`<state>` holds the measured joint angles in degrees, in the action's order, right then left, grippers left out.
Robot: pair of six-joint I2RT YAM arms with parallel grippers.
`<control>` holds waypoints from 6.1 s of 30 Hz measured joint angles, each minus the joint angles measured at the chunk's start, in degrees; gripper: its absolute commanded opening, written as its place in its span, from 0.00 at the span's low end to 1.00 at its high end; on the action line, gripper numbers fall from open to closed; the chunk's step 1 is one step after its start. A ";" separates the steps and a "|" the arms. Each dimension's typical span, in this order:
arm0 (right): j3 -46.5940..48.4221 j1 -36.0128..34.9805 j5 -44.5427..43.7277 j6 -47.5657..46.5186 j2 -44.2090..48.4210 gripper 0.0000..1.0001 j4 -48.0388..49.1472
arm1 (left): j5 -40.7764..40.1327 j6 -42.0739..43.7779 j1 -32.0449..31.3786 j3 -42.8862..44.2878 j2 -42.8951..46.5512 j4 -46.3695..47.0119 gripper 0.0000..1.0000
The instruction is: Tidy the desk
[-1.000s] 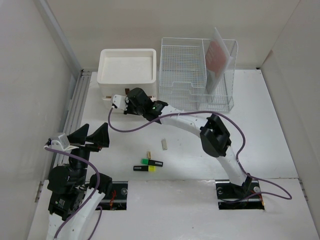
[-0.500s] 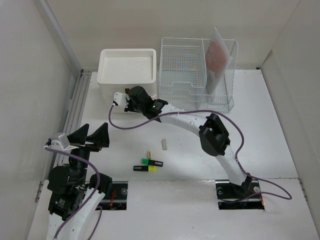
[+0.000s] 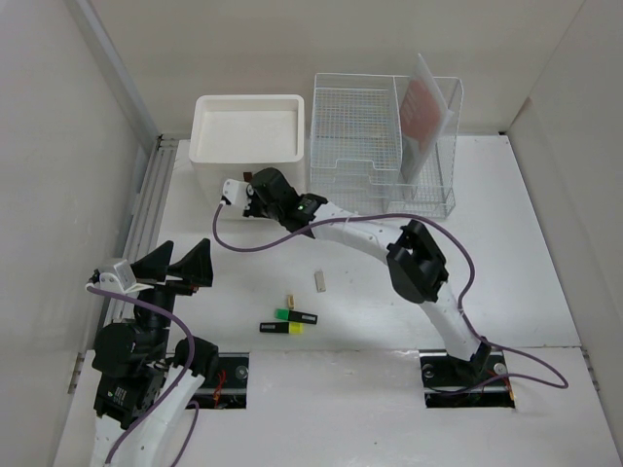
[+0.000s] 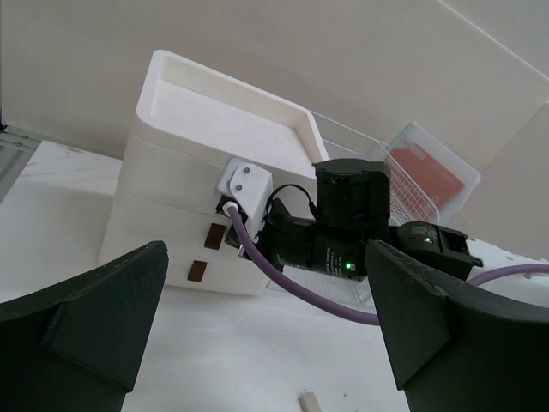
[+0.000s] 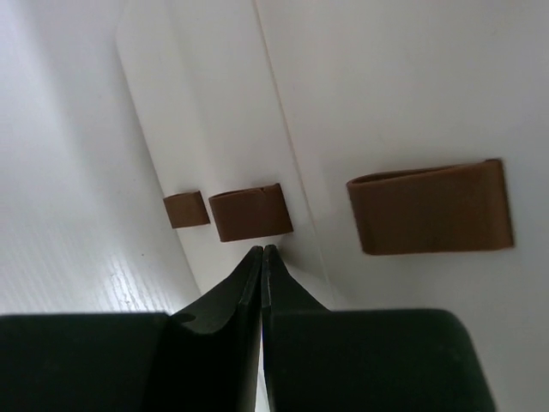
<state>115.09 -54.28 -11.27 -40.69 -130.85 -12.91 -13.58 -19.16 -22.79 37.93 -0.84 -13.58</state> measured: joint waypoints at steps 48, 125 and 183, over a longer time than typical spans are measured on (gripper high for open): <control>-41.20 27.32 37.09 35.56 66.47 0.90 4.24 | 5.57 -27.26 0.17 -28.92 -36.57 37.44 0.61; -45.64 27.63 40.50 37.53 65.88 0.90 9.27 | 19.06 -22.27 13.75 -21.03 -84.83 75.82 0.47; -46.58 27.63 41.72 37.51 65.90 0.90 10.75 | 16.90 -22.86 13.75 -9.18 -95.03 68.85 0.45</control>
<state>68.51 -26.65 30.46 -3.18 -64.95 -2.15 3.31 -42.02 -9.04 28.75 -95.88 55.27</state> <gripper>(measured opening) 0.897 0.457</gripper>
